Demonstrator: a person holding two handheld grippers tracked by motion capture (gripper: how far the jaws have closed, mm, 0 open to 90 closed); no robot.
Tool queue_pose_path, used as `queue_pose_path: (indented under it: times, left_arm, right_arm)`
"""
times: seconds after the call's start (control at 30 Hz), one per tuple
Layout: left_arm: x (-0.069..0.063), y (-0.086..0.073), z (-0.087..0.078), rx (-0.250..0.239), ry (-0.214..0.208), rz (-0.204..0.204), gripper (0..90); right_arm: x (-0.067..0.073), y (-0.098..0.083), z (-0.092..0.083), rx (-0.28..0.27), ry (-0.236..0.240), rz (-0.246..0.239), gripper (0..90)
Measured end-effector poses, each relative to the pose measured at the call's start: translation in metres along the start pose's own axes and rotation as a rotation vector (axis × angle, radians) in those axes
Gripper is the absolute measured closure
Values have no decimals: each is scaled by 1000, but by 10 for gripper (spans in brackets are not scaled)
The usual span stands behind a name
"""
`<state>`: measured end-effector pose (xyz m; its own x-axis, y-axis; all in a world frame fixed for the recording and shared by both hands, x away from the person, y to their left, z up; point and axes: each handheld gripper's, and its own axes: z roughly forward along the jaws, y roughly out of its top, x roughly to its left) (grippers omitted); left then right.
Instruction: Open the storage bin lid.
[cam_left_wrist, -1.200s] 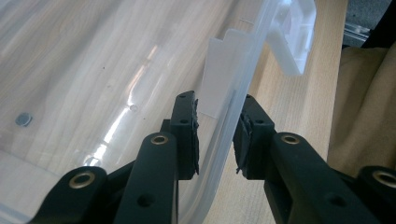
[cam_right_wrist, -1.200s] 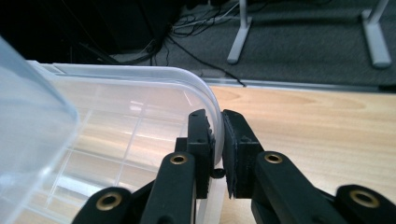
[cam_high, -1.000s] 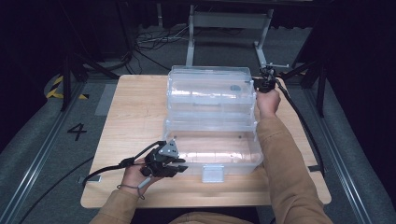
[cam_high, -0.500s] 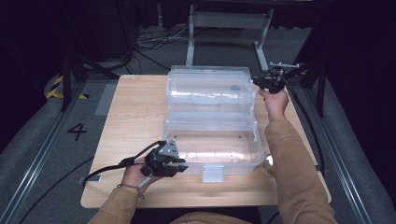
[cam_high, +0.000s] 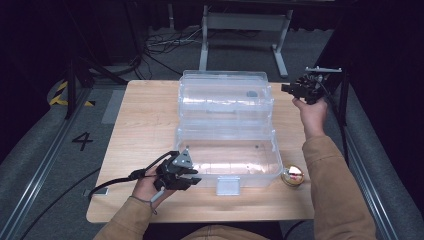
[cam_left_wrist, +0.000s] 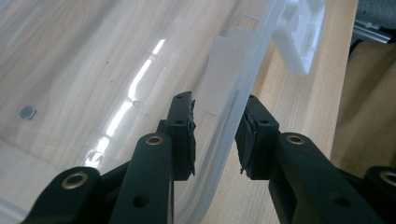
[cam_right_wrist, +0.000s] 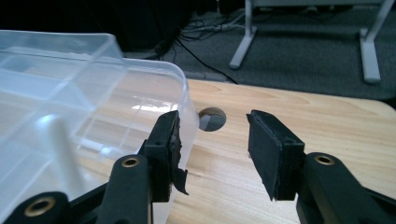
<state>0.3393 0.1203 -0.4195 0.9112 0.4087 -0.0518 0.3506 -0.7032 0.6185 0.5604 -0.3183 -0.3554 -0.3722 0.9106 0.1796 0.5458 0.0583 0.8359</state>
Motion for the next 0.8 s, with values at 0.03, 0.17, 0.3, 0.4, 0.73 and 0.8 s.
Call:
queue_pose_path:
  times: [0.03, 0.17, 0.3, 0.4, 0.73, 0.8]
  left_arm:
    - [-1, 0, 0, 2, 5, 1, 681]
    - [-2, 1, 0, 25, 23, 6, 659]
    - [2, 2, -1, 25, -34, -28, 620]
    - [2, 1, -3, 15, -45, -31, 592]
    - [-3, -4, -23, -78, -52, -15, 552]
    - [-3, -4, -29, -112, -36, -18, 576]
  right_arm:
    - [2, -1, -6, -7, 9, -15, 533]
    - [11, -4, -24, -22, 25, -59, 531]
    - [19, -11, -41, -45, 35, -91, 530]
    - [22, -18, -56, -64, 60, -87, 521]
    - [31, -47, -88, -82, 100, -113, 483]
    - [35, -55, -99, -95, 107, -126, 484]
